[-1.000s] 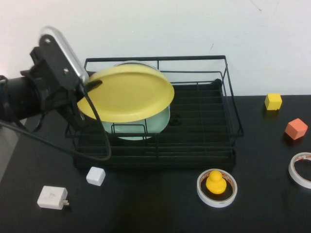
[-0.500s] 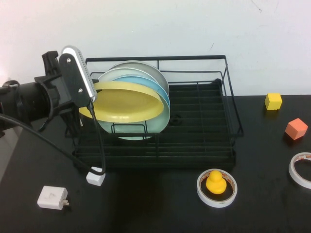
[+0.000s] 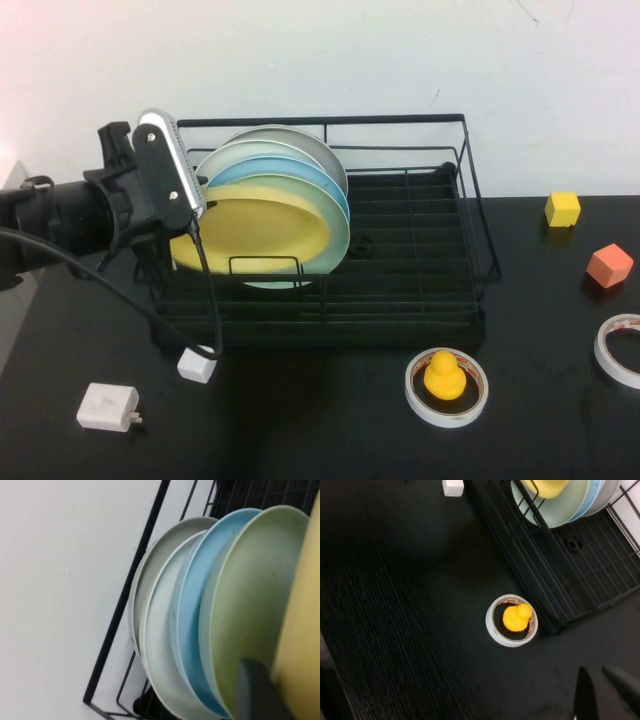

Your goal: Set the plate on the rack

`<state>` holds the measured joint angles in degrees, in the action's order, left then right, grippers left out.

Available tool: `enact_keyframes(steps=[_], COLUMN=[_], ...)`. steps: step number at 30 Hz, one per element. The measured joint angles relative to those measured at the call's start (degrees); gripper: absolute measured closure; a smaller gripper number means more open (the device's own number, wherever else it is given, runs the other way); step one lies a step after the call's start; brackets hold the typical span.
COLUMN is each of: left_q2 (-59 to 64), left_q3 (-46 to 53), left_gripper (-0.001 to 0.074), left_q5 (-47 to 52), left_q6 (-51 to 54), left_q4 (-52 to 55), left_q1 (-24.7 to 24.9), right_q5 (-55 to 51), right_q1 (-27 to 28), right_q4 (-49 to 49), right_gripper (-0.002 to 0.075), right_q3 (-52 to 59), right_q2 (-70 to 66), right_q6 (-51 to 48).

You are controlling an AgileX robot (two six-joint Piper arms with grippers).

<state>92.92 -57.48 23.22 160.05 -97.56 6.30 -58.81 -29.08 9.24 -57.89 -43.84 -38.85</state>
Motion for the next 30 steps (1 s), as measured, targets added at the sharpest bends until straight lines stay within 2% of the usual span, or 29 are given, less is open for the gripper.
enact_keyframes(steps=[5,8,12,15,18,20,22,26,30], left_q2=[0.0,0.0,-0.1,-1.8,-5.9,-10.0,-14.0,-22.4,-29.8], left_q3=[0.0,0.0,0.0,0.0,0.0,0.0,0.0,0.0,0.9], left_gripper=[0.0323,0.0272,0.0257,0.0317,0.0480,0.0617,0.0685,0.0724,0.0731], left_q5=[2.9,3.4,3.4,2.5,1.4,0.3,-1.4,-8.7,-13.2], left_q6=[-3.9,-4.8,-5.4,-5.9,-9.2,-14.6,-23.7,-44.7,-55.5], left_q4=[0.0,0.0,0.0,0.1,0.1,0.1,0.1,-0.1,-0.5], left_q1=[0.0,0.0,0.0,0.0,0.0,0.0,0.0,0.0,0.0], right_q5=[-0.1,-0.1,-0.1,-0.1,0.1,0.2,0.7,5.0,12.9], right_q1=[0.0,0.0,0.0,0.0,0.0,0.0,0.0,0.0,0.0], right_q4=[0.0,0.0,0.0,0.0,-0.8,-3.1,-6.6,-13.0,-12.1], right_gripper=[0.0727,0.0727,0.0727,0.0727,0.0727,0.0727,0.0727,0.0727,0.0727], right_q3=[0.0,0.0,0.0,0.0,0.0,0.0,0.0,0.6,5.4], right_q2=[0.0,0.0,0.0,0.0,0.0,0.0,0.0,0.7,3.5], right_q6=[1.1,1.9,2.6,2.8,3.0,3.8,7.1,13.4,14.8])
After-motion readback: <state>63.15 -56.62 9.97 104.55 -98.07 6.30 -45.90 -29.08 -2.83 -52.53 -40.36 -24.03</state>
